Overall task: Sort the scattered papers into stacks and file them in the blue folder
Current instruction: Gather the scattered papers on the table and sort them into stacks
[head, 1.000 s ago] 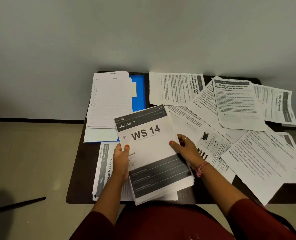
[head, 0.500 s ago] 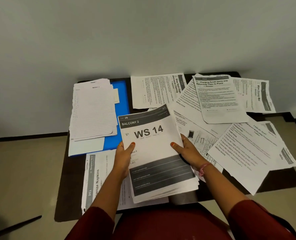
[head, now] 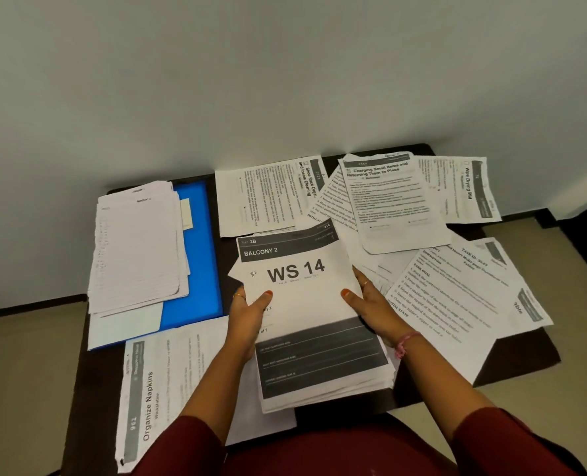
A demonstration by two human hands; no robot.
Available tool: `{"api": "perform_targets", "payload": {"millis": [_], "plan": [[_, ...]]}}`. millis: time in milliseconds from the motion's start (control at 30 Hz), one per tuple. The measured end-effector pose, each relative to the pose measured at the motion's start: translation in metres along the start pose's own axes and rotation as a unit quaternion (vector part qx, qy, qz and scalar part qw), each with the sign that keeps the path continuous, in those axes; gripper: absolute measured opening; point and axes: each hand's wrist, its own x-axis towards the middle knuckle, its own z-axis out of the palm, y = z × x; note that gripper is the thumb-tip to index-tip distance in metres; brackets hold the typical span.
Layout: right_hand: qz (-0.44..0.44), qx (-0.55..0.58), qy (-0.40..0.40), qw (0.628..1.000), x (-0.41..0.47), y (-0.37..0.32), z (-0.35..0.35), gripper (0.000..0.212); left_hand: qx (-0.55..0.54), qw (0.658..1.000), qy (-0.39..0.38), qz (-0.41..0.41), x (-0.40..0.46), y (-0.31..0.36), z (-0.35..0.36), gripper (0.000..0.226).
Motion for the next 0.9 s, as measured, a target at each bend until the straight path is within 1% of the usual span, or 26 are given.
{"api": "perform_targets", "payload": {"millis": [133,233,400,467,567,667,800,900], "plan": [[0.017,0.013,0.011,1.000,0.001,0.000,-0.035,0.058,0.015,1.000,-0.015,0.004,0.002,0.002,0.037,0.029],[0.032,0.011,0.030,0.999,0.000,0.000,-0.057,0.058,0.047,0.999,-0.021,0.004,0.005,0.002,0.064,0.039],[0.027,-0.045,0.083,0.995,0.002,0.006,-0.091,0.058,0.072,0.997,-0.027,0.006,0.012,0.001,0.106,0.036],[0.037,-0.048,0.098,0.993,0.006,0.011,-0.104,0.058,0.084,0.996,-0.028,0.010,0.014,0.000,0.121,0.039],[0.051,-0.055,0.119,0.990,0.014,0.020,-0.121,0.063,0.088,0.995,-0.032,0.021,0.015,-0.001,0.140,0.040],[0.046,-0.026,0.130,0.990,0.018,0.020,-0.136,0.056,0.094,0.995,-0.029,0.027,0.017,-0.001,0.157,0.043],[0.052,-0.005,0.112,0.992,0.027,0.028,-0.154,0.045,0.097,0.995,-0.019,0.031,0.018,-0.004,0.174,0.047],[0.050,0.016,0.121,0.991,0.028,0.024,-0.158,0.043,0.096,0.995,-0.016,0.030,0.020,-0.006,0.180,0.046]]}}
